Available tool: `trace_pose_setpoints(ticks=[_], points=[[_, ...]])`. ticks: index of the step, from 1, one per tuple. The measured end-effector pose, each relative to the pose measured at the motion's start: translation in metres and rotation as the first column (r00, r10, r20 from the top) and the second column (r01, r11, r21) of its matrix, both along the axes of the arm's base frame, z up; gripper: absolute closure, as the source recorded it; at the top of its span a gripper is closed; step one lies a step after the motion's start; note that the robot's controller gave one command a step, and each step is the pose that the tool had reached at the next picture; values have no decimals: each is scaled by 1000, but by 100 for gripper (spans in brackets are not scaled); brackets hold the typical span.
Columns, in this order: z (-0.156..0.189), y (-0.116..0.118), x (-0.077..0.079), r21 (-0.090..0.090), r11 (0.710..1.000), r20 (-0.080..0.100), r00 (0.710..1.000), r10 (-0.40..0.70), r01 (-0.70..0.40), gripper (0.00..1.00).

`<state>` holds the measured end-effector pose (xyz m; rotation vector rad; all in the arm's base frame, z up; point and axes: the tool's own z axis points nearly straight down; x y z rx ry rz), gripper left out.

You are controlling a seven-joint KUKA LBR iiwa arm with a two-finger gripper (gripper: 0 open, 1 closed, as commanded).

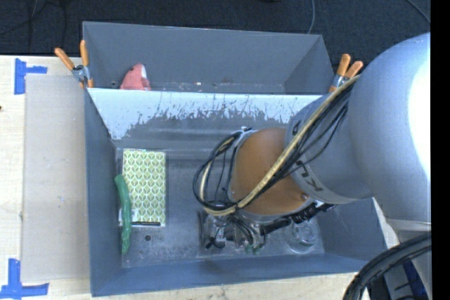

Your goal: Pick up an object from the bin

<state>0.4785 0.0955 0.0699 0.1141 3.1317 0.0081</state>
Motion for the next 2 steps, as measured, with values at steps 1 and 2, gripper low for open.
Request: trace_pose_setpoints(ticks=[1, 2], points=[[1, 0, 2, 1, 1000, 8, 1000, 0, 0, 0], [0, 0, 0, 0, 1000, 0, 1000, -1, 1, 100]])
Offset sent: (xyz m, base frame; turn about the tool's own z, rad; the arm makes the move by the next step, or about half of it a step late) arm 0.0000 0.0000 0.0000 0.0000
